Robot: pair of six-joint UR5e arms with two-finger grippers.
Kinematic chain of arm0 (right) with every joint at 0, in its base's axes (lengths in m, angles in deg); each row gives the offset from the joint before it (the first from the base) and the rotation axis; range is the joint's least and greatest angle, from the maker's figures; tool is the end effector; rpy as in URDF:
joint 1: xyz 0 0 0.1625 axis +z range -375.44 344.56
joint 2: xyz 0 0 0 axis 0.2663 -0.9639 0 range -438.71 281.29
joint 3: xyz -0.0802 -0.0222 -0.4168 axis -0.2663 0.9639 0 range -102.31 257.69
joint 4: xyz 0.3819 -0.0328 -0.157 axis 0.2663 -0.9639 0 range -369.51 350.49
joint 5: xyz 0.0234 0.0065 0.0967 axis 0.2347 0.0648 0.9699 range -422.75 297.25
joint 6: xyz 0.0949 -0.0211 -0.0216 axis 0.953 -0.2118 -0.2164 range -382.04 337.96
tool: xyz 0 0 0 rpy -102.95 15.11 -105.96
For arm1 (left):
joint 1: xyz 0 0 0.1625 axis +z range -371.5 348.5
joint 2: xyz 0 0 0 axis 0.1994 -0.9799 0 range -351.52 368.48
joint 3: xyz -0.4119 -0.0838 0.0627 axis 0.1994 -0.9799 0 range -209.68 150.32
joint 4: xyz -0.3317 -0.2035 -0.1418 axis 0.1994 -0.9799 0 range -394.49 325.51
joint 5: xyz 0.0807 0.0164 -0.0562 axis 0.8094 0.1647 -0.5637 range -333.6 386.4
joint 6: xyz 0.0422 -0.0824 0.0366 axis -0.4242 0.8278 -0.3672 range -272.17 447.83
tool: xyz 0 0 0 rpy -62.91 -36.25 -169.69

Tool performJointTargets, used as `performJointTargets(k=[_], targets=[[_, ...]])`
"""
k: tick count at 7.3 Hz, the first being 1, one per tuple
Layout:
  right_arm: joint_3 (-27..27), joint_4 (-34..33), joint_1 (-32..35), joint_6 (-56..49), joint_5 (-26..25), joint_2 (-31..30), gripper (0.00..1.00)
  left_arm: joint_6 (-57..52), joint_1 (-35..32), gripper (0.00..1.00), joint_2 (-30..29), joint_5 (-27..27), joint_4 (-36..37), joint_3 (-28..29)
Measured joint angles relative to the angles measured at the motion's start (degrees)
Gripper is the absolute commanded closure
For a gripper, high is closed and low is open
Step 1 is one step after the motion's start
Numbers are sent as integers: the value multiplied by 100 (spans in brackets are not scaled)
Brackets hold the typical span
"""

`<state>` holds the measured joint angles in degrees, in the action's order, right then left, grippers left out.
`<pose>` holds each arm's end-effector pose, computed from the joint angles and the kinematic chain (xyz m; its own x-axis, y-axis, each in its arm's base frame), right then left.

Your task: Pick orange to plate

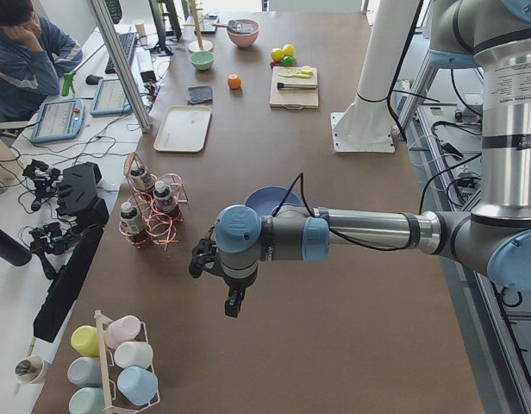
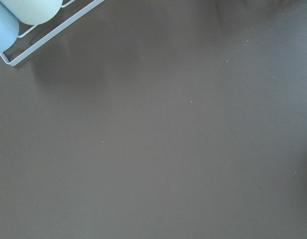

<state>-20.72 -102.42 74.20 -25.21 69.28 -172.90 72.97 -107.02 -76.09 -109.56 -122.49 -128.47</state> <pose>0.0638 -0.4618 0.6292 0.7413 -0.0751 0.6670 0.0471 0.9971 0.0599 -0.1049 -0.4445 0.6294 0.6951 0.2070 -0.6884 -0.0849 0.9746 0.2074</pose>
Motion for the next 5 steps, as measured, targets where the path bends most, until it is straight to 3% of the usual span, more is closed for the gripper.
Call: performJointTargets(k=[5], targets=[[4, 175, 21, -8, 54, 38, 0, 21, -27, 2, -6, 2, -698, -12]])
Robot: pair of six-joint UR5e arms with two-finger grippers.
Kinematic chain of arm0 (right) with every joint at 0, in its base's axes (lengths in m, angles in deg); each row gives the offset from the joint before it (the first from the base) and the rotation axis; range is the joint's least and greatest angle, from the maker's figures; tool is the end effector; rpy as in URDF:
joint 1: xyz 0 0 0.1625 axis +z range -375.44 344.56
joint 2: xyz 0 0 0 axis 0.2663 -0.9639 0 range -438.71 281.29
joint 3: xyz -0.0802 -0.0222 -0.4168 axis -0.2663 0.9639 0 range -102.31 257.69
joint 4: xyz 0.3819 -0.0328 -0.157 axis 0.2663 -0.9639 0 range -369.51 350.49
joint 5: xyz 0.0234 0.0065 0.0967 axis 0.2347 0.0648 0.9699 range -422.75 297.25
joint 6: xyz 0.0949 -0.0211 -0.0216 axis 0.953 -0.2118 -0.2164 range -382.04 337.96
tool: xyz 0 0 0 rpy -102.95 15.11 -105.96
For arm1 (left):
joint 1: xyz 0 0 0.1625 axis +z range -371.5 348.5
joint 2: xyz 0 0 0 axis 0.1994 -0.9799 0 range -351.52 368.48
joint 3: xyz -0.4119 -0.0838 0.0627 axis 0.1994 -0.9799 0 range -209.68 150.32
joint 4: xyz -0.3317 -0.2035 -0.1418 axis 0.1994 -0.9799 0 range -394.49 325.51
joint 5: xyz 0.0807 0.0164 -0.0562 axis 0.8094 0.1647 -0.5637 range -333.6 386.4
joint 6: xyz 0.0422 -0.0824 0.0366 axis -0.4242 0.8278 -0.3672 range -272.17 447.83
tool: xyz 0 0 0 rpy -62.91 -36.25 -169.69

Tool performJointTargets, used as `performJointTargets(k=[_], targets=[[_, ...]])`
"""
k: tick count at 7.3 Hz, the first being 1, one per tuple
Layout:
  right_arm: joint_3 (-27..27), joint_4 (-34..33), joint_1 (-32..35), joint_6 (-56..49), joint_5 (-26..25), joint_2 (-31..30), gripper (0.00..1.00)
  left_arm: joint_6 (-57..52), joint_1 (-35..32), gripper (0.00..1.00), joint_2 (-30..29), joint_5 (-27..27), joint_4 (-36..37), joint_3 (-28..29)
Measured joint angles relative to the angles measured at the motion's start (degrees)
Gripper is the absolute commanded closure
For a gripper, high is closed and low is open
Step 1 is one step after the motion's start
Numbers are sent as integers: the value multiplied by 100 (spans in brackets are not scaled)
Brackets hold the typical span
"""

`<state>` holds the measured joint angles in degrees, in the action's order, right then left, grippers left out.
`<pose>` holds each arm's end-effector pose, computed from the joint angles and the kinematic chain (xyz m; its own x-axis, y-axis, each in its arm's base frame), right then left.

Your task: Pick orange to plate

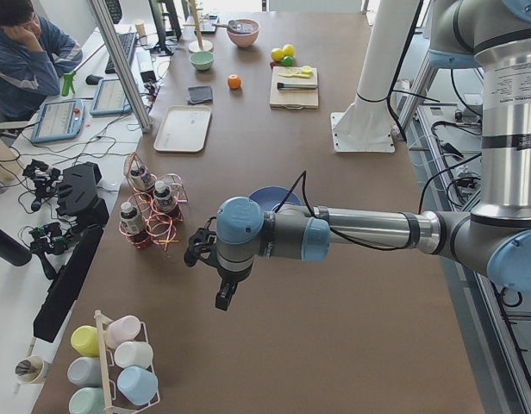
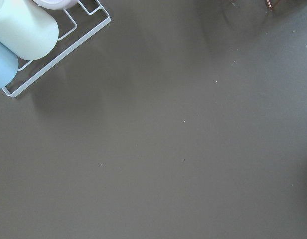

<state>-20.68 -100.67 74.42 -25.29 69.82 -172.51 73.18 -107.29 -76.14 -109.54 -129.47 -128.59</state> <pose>0.0649 -0.4668 0.6226 0.7351 -0.0984 0.6708 0.0440 0.9942 0.0977 -0.1078 -0.4518 0.6152 0.7051 0.2834 -0.6501 -0.0811 0.9429 0.3230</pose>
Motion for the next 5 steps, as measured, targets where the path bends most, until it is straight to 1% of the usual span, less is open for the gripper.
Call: performJointTargets(k=[2, 3, 5], targets=[[16, 378, 5, 12, 4, -42, 0, 0, -17, 2, 87, -8, -539, 45], [-4, 445, 5, 17, 7, -22, 0, -3, -27, 2, 125, -187, -619, 46], [-282, 590, 5, 171, 4, 92, 0, 105, -64, 2, 305, -1275, -839, 75]])
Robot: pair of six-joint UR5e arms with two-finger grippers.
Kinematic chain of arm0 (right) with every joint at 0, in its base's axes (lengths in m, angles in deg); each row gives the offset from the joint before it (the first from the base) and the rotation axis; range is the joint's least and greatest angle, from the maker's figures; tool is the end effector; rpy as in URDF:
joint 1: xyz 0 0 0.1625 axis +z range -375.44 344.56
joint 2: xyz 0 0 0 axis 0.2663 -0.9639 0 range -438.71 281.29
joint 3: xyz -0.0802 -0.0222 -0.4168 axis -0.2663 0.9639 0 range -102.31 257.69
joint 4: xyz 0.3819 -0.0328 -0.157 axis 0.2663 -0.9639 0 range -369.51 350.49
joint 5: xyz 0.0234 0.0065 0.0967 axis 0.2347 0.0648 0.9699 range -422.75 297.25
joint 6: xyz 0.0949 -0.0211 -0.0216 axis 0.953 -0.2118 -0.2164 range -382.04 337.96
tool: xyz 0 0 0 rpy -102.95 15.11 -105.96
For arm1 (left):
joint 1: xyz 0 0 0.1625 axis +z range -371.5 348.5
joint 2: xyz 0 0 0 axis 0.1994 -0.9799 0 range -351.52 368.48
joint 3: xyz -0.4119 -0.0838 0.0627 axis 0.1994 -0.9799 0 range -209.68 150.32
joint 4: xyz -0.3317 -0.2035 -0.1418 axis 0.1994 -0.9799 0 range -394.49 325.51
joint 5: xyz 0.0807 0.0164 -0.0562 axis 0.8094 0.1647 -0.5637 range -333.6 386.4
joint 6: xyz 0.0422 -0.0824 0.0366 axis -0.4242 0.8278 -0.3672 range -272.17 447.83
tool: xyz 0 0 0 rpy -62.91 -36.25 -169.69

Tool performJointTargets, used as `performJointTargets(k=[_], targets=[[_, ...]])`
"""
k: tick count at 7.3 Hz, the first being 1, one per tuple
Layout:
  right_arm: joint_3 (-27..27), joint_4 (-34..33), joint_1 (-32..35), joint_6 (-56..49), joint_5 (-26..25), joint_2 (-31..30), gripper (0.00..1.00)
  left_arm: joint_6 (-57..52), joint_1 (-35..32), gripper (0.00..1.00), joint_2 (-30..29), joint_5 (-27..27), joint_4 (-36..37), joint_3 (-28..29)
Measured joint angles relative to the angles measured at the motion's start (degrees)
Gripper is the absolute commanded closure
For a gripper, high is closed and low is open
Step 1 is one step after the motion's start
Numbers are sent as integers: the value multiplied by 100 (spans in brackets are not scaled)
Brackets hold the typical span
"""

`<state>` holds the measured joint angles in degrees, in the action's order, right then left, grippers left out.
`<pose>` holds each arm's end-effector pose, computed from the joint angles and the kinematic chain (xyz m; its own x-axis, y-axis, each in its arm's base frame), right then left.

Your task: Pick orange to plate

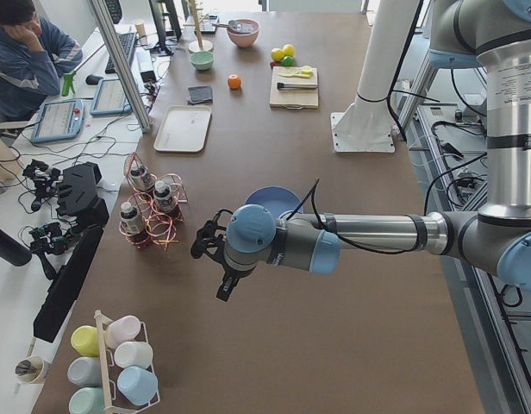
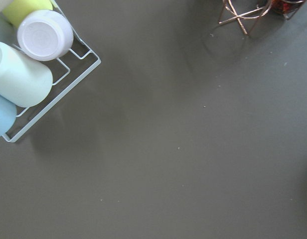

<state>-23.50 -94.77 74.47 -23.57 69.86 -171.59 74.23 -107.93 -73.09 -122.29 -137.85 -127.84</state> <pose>0.0652 -0.4804 0.5792 0.7355 -0.1798 0.6532 0.0210 0.9697 0.2434 -0.0970 -0.4305 0.6125 0.5487 0.3580 -0.7555 -0.0205 0.9092 0.4159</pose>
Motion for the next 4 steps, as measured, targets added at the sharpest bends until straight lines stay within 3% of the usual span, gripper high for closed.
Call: performJointTargets(k=[2, 4], targets=[[-207, 195, -84, 153, 201, 52, 0, 902, 158, 0, -279, -414, -217, -11], [-241, 339, -432, 233, 477, 64, 0, 1529, 360, 2, -315, -449, -812, 126]])
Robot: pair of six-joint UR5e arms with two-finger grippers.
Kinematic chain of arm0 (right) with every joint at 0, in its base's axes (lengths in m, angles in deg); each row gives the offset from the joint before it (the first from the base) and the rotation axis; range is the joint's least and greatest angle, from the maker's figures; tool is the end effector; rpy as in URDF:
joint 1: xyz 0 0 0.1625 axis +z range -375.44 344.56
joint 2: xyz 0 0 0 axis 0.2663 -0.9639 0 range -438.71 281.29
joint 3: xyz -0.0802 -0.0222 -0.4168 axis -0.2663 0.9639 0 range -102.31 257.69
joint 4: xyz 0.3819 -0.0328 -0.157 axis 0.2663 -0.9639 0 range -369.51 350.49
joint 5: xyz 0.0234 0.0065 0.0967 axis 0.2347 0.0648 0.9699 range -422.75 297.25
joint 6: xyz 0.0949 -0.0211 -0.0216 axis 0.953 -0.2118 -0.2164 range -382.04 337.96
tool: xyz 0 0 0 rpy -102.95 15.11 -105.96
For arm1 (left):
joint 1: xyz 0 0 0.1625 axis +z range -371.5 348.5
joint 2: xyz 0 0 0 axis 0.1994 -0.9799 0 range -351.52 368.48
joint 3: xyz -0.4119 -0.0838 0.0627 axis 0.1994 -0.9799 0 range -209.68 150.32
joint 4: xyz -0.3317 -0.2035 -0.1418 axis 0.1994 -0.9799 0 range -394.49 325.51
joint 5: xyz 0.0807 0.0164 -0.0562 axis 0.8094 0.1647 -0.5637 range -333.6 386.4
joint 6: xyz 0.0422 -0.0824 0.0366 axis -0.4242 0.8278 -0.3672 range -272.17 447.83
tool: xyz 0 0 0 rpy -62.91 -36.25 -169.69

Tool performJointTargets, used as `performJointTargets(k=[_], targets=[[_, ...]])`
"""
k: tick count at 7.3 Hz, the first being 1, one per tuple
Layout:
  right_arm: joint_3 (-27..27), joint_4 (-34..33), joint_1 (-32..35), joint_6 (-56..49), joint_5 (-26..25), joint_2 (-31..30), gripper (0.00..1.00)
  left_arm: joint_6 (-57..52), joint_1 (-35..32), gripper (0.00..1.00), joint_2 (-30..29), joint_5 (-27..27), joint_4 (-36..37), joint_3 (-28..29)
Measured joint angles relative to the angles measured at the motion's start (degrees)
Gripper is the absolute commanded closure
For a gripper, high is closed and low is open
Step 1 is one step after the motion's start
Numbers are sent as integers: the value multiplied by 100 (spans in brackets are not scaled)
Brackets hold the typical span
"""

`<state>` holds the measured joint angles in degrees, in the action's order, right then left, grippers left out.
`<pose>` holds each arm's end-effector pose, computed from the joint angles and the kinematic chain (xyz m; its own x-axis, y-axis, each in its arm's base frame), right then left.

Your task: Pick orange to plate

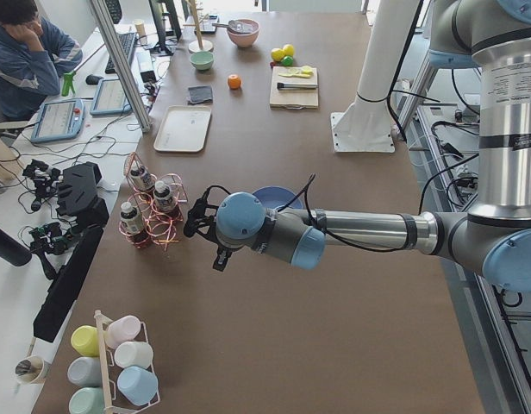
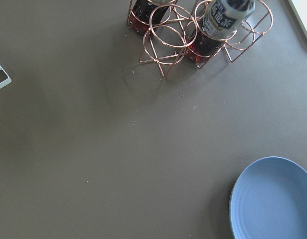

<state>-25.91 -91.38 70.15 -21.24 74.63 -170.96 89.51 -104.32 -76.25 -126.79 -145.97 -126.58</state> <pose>0.0227 -0.4874 0.5404 0.6573 -0.2834 0.6983 0.0631 0.9440 0.3238 -0.0671 -0.4595 0.5767 0.4663 0.3007 -0.8320 0.0590 0.9278 0.3684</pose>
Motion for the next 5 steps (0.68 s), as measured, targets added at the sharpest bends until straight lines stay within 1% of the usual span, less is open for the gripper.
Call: performJointTargets(k=[1, 2, 3, 4, 5], targets=[[-32, 35, -157, 230, 11, -1, 0, 444, 293, 2, 55, 96, -331, 43], [-98, 125, -331, 709, -15, -5, 0, 1173, 807, 2, 184, 487, -912, 69], [-145, 350, -496, 1269, -63, -30, 0, 2184, 1528, 2, 381, 1117, -1847, 139], [-161, 633, -625, 1759, -109, -78, 0, 3226, 2301, 3, 509, 1771, -2976, 416], [-165, 824, -721, 2053, -152, -110, 0, 3992, 2994, 8, 517, 2322, -4026, 877]])
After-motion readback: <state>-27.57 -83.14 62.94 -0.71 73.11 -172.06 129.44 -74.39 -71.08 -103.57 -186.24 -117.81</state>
